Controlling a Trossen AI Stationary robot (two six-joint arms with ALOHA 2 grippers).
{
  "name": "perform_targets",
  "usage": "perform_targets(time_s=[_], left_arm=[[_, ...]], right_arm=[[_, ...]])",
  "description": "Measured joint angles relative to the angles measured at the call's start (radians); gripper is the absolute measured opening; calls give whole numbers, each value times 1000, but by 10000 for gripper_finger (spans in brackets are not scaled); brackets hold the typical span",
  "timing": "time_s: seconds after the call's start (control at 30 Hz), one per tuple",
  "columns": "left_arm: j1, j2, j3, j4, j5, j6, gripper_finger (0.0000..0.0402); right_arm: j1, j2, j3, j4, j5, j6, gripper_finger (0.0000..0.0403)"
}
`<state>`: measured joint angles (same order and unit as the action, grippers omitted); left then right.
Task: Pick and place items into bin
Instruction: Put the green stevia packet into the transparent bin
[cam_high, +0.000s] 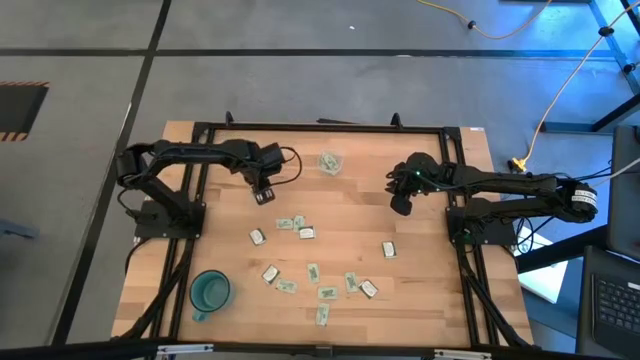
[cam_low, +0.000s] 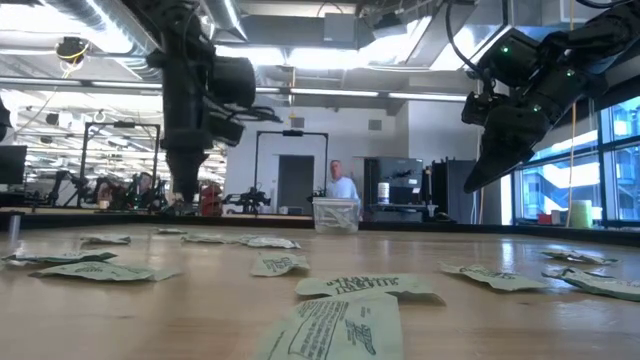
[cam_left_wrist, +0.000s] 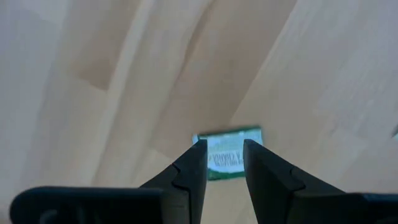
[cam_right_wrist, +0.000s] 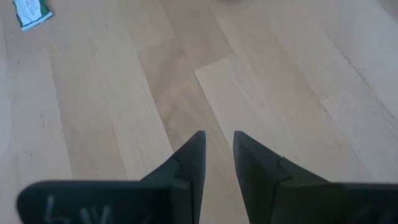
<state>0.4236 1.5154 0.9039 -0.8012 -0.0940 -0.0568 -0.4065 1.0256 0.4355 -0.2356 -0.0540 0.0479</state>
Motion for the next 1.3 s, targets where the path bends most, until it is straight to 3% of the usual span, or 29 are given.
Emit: perform_targets(time_s=[0.3, 0.6, 0.93, 1.3], left_arm=[[0, 0, -73, -1, -47, -92, 97], [10, 10, -91, 33, -28, -169, 97], [17, 132, -83, 28, 14, -162, 96], [17, 114, -89, 35, 27, -149, 27]], right_arm=[[0, 0, 0, 0, 0, 0, 87], [0, 0, 0, 0, 0, 0, 87], [0, 0, 0, 5, 0, 0, 87], [0, 0, 0, 7, 0, 1, 87]])
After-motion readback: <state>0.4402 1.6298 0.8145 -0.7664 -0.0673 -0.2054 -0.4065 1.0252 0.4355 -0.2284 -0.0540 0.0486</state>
